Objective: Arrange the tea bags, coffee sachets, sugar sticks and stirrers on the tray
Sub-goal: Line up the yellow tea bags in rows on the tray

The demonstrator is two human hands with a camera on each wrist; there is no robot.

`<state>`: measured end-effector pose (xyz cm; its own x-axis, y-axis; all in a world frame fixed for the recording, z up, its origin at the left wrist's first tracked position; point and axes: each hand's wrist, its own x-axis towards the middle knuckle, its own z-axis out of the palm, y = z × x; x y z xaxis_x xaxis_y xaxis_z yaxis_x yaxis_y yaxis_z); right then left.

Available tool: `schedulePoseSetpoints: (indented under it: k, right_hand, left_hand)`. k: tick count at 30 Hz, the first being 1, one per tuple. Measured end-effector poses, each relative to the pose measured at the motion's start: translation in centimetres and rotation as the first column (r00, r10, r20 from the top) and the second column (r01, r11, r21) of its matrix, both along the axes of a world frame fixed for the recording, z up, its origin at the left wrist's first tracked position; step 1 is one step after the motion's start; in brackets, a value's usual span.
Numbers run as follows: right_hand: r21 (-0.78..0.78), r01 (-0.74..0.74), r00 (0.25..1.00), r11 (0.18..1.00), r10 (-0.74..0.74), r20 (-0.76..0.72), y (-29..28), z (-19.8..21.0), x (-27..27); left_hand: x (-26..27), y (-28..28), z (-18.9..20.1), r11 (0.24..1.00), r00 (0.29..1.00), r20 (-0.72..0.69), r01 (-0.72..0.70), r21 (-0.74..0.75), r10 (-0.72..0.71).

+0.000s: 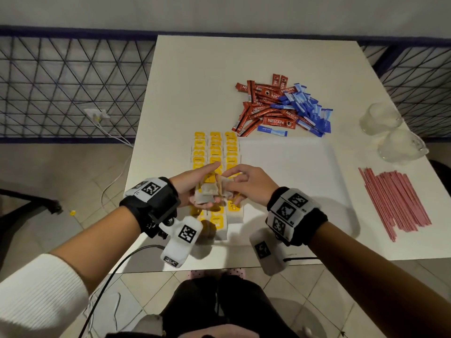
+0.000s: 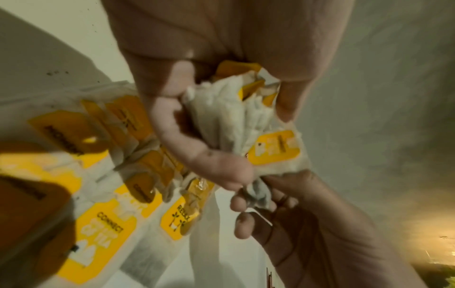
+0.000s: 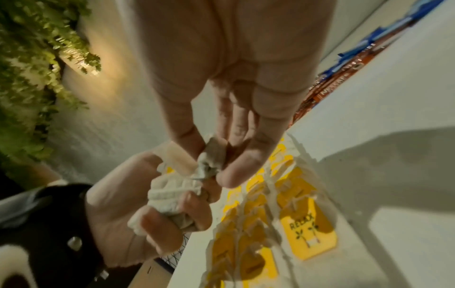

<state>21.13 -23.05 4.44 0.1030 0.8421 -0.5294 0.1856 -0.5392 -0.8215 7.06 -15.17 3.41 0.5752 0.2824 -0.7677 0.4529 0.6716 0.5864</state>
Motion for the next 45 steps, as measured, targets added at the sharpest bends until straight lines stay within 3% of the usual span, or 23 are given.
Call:
schedulePoseSetpoints:
  k: [6,13,16,20,27,31,36,45]
  right_hand:
    - [-0.067,0.148,0.946,0.987,-0.161,-0.282,0.0,0.0,0.6]
    - [-0.059,0.102,0.933,0.993,-0.116,-0.34,0.2,0.0,0.9]
    - [-0.073,0.098,0.931,0.993,-0.117,-0.347,0.2,-0.1,1.0]
    - [-0.075,0.07,0.943,0.995,-0.091,-0.32,-0.2,-0.1,1.4]
    - [0.0,0.125,0.978,0.992,-0.123,-0.169,-0.6,-0.4,2.2]
    - [0.088,0.036,0.999,0.995,-0.037,0.016,-1.0,-0.3,2.6]
    - [0.065,0.063,0.991,0.996,-0.055,-0.121,-0.7,0.0,3.3]
    - [0.067,-0.107,0.976,0.992,0.118,-0.184,-0.6,0.3,3.8]
  left_hand:
    - [-0.3,-0.2,0.6,0.994,0.994,0.08,-0.086,0.07,0.08]
    - [-0.1,-0.3,0.5,0.971,0.973,0.2,-0.149,0.188,0.111]
    - [0.1,-0.5,0.5,0.974,0.97,0.232,-0.123,0.189,0.077]
    - [0.3,-0.6,0.5,0.965,0.984,0.174,-0.09,0.245,0.047]
    - [0.6,-1.3,-0.2,0.936,0.985,0.086,-0.171,0.307,0.152]
    - [0.9,-1.6,-0.2,0.933,0.98,0.103,-0.192,0.305,0.168]
    - [0.9,-1.5,0.5,0.917,0.961,0.133,-0.271,0.294,0.242]
    - [0.9,-1.9,1.1,0.878,0.934,0.141,-0.356,0.321,0.327]
